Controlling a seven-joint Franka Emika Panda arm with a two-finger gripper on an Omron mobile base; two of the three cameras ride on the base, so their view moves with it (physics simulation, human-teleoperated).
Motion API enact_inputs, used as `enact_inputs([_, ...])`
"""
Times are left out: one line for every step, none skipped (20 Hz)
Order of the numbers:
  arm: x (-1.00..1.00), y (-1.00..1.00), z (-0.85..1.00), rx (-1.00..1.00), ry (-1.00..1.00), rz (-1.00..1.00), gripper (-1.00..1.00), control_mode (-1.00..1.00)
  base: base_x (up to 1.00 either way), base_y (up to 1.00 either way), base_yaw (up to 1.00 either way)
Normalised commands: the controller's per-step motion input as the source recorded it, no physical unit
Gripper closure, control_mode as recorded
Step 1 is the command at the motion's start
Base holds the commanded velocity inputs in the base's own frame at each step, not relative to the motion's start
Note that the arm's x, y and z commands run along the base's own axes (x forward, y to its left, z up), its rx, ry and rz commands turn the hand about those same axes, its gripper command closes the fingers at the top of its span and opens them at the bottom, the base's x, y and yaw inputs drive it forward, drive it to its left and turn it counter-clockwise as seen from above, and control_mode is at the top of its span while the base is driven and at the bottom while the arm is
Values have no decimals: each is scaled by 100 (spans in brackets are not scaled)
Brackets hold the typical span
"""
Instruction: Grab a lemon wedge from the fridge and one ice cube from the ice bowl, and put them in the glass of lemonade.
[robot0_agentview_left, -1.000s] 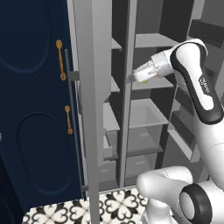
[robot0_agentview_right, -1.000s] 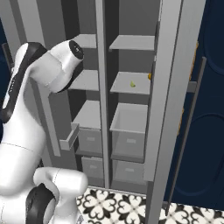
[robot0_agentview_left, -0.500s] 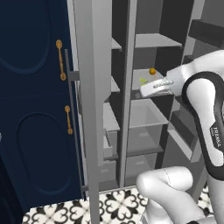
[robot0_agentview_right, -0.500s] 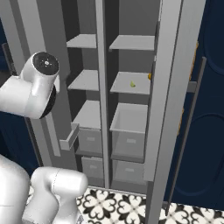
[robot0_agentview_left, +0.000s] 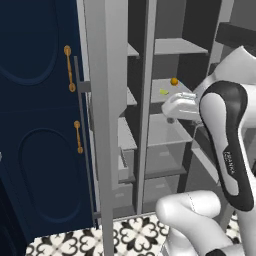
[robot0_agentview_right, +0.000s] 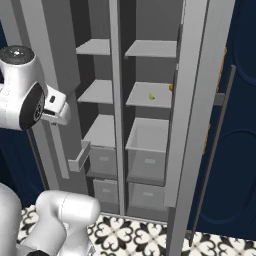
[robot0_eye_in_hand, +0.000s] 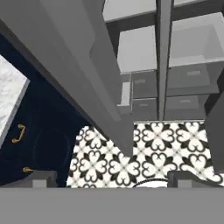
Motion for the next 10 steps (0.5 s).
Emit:
enact_inputs([-34, -59, -34, -7, 6, -33, -100, -100, 0, 0, 0])
enact_inputs([-39, -65, -38, -2, 1, -31, -100, -100, 0, 0, 0])
enact_inputs([-56, -65, -42, -1, 0, -28, -100, -100, 0, 0, 0])
enact_inputs([-66, -59, -51, 0, 0, -25, -100, -100, 0, 0, 0])
enact_inputs([-67, -50, -52, 0, 0, -22, -100, -100, 0, 0, 0])
enact_inputs([-67, -41, -51, -1, -3, -20, -100, -100, 0, 0, 0])
enact_inputs([-52, -28, -35, -4, -5, -16, -100, -100, 0, 0, 0])
enact_inputs([-54, -13, -15, -9, -11, -12, -100, -100, 0, 0, 0])
enact_inputs([-56, -12, -9, -10, -9, -13, -100, -100, 0, 0, 0])
enact_inputs([-64, -16, -12, -4, -12, -11, -100, -100, 0, 0, 0])
